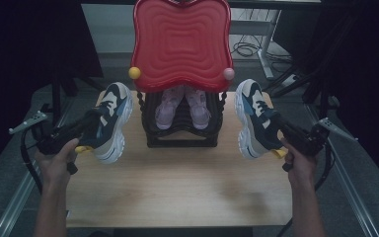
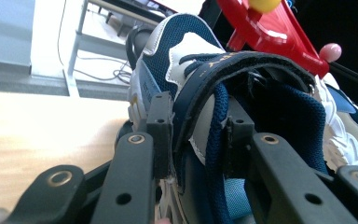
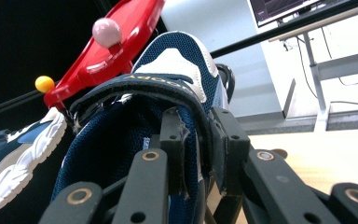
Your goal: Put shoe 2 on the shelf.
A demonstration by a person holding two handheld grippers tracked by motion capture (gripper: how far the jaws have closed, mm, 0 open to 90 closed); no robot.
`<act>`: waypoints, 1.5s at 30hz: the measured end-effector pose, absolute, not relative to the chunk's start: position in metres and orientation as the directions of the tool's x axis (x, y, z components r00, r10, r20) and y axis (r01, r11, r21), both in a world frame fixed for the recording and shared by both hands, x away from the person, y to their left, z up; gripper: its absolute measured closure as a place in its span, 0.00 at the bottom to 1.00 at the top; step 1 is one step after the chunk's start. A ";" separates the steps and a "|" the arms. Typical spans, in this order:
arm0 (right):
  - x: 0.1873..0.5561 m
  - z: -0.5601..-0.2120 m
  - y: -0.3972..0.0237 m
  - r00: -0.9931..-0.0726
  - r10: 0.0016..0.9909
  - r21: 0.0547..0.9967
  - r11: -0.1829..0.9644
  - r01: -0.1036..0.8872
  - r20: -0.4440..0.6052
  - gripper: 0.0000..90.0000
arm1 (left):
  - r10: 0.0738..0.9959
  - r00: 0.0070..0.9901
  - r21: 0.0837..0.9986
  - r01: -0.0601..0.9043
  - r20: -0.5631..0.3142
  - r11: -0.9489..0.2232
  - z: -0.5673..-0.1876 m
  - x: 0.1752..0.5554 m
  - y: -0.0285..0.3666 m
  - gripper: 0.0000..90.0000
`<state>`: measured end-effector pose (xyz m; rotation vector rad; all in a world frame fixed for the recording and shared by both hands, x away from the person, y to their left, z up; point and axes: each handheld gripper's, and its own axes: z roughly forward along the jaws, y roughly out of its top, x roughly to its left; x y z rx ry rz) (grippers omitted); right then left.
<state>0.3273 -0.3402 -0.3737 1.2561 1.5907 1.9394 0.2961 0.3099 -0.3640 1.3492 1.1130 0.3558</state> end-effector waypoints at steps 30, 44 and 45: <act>0.351 -0.326 -0.334 -0.566 0.737 0.928 -0.323 0.186 0.370 0.84 | 0.785 0.470 0.910 0.298 -0.404 0.290 -0.317 0.325 0.318 0.78; 0.362 -0.293 -0.334 -0.574 0.722 0.918 -0.359 0.166 0.386 0.84 | 0.773 0.491 0.915 0.258 -0.401 0.311 -0.284 0.339 0.318 0.78; 0.362 -0.293 -0.334 -0.574 0.722 0.918 -0.359 0.166 0.386 0.84 | 0.773 0.491 0.915 0.258 -0.401 0.311 -0.284 0.339 0.318 0.78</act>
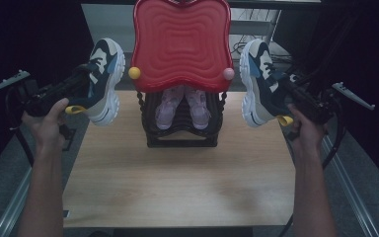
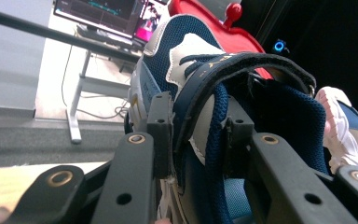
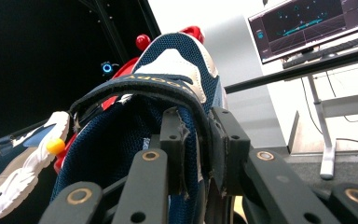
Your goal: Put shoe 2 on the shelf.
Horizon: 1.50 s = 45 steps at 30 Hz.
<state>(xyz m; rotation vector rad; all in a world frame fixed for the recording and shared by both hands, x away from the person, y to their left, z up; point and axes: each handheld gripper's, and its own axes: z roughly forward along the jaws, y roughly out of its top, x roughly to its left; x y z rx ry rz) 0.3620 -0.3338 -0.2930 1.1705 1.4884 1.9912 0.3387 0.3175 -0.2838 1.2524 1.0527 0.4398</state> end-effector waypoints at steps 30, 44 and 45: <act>0.391 -0.217 -0.290 -0.638 0.682 0.920 -0.375 0.115 0.358 0.84 | 0.737 0.553 0.921 0.198 -0.387 0.335 -0.216 0.370 0.282 0.78; 0.418 -0.187 -0.242 -0.645 0.679 0.929 -0.340 0.148 0.352 0.84 | 0.727 0.587 0.934 0.198 -0.355 0.296 -0.192 0.394 0.240 0.78; 0.422 -0.185 -0.236 -0.645 0.680 0.931 -0.332 0.153 0.349 0.84 | 0.729 0.586 0.935 0.197 -0.354 0.296 -0.191 0.397 0.237 0.78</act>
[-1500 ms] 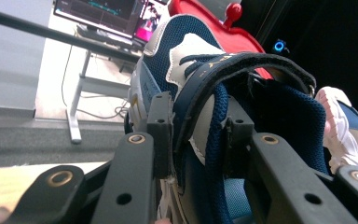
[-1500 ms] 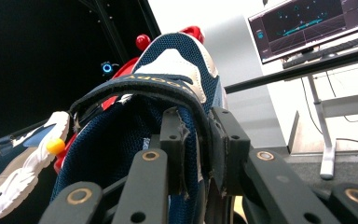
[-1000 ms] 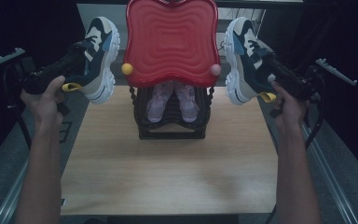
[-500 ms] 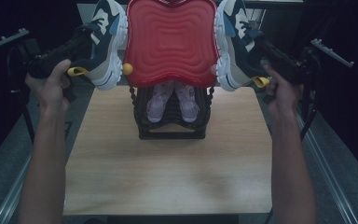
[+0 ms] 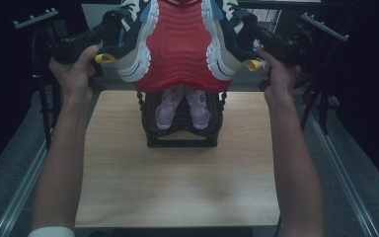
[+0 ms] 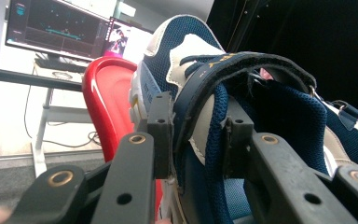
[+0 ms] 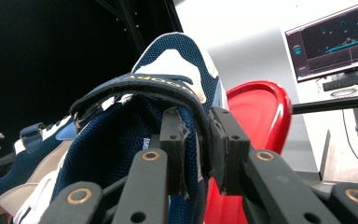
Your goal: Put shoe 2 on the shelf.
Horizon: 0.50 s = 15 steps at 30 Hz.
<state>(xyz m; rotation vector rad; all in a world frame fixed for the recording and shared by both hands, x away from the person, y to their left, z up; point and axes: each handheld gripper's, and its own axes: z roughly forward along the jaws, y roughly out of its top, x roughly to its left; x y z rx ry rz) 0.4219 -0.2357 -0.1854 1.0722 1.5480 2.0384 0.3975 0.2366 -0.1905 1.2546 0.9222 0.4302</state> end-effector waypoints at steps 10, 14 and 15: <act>0.442 -0.183 -0.213 -0.631 0.690 0.932 -0.315 0.177 0.353 0.84 | 0.743 0.571 0.937 0.200 -0.350 0.288 -0.188 0.416 0.220 0.78; 0.451 -0.185 -0.205 -0.617 0.707 0.936 -0.299 0.184 0.347 0.84 | 0.755 0.566 0.944 0.190 -0.331 0.271 -0.186 0.423 0.214 0.78; 0.451 -0.185 -0.205 -0.617 0.707 0.936 -0.299 0.184 0.347 0.84 | 0.755 0.566 0.944 0.190 -0.331 0.271 -0.186 0.423 0.214 0.78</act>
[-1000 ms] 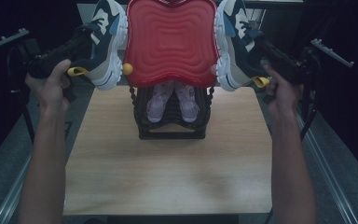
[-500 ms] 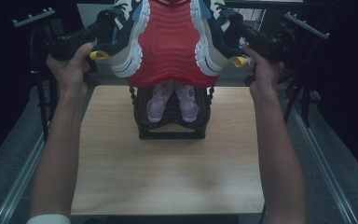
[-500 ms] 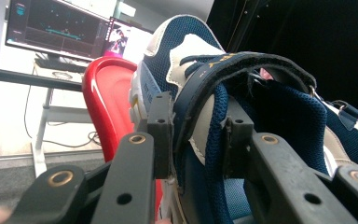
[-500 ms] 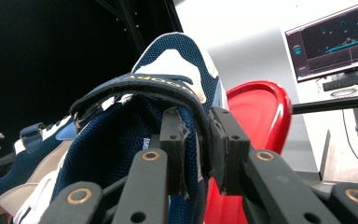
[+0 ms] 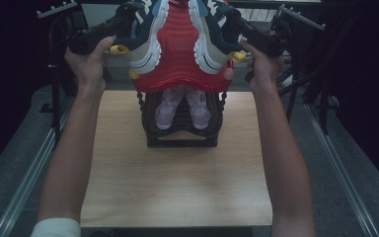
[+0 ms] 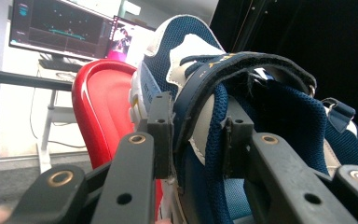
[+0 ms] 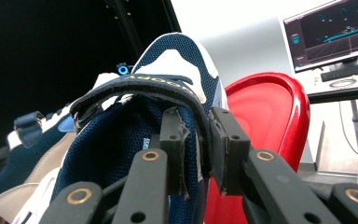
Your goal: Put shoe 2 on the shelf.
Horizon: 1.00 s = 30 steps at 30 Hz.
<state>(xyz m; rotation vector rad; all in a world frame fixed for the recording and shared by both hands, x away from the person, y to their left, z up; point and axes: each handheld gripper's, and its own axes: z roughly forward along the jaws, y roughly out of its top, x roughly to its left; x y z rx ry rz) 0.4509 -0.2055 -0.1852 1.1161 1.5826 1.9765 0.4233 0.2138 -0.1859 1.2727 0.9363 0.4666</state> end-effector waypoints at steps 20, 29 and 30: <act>0.465 -0.193 -0.187 -0.554 0.788 0.963 -0.195 0.188 0.268 0.84 | 0.801 0.519 0.954 0.204 -0.297 0.221 -0.201 0.443 0.191 0.78; 0.465 -0.191 -0.176 -0.530 0.823 0.976 -0.128 0.174 0.203 0.83 | 0.812 0.508 0.955 0.223 -0.286 0.196 -0.209 0.452 0.180 0.78; 0.465 -0.191 -0.174 -0.530 0.825 0.977 -0.121 0.173 0.196 0.82 | 0.814 0.507 0.955 0.223 -0.285 0.196 -0.210 0.453 0.178 0.78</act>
